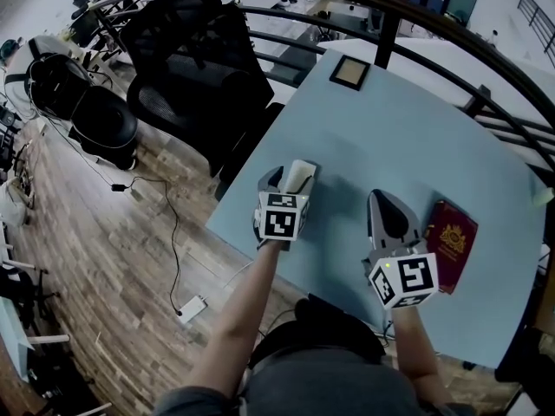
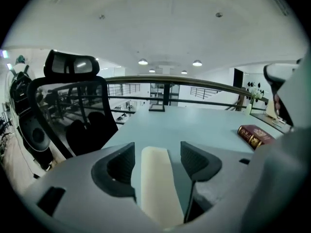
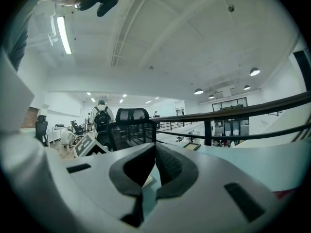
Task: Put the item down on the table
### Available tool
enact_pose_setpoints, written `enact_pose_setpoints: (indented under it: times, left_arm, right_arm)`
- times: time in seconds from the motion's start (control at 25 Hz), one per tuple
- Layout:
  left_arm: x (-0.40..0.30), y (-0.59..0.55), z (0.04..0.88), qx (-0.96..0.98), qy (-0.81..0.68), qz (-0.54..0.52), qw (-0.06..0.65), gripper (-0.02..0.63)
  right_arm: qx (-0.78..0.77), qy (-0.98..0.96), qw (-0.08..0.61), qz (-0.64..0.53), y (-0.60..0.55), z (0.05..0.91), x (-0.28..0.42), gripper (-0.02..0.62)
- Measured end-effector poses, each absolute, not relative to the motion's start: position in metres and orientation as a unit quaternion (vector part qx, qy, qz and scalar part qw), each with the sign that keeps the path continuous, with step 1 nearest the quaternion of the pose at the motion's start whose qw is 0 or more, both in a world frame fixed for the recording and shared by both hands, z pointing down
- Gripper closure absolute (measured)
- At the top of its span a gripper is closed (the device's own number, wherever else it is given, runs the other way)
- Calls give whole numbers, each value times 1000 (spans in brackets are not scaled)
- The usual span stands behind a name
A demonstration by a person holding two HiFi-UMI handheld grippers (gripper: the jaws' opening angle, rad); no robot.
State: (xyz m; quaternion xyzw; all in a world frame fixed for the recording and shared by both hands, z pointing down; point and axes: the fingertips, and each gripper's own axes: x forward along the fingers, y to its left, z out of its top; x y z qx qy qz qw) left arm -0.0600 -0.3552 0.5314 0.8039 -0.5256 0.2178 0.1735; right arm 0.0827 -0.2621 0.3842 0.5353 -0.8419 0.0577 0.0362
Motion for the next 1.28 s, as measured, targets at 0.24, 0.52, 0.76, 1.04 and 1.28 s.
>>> enact_pose_setpoints:
  times: [0.24,0.52,0.76,1.04,1.28]
  left_arm:
    - [-72,-344,463,817,-545,132,130,401]
    - [-91,-324,409,815,-568,72,86,503]
    - [-105,-302,388,810,-579,59,66,549]
    - [-121,-280,371,803,-592,45,46,595]
    - [-126,-262,361,803,-594,28,45,600]
  right_arm:
    - [533,-844,29,53,-260,378,80,592]
    - [529,-847,17,47,-259,370,76,592]
    - [523,-851,11,40,-252,364,72,592]
    - [520,-853,9,36,-246,359,64,592]
    - [514,-858,10,28,-240,356,58,594]
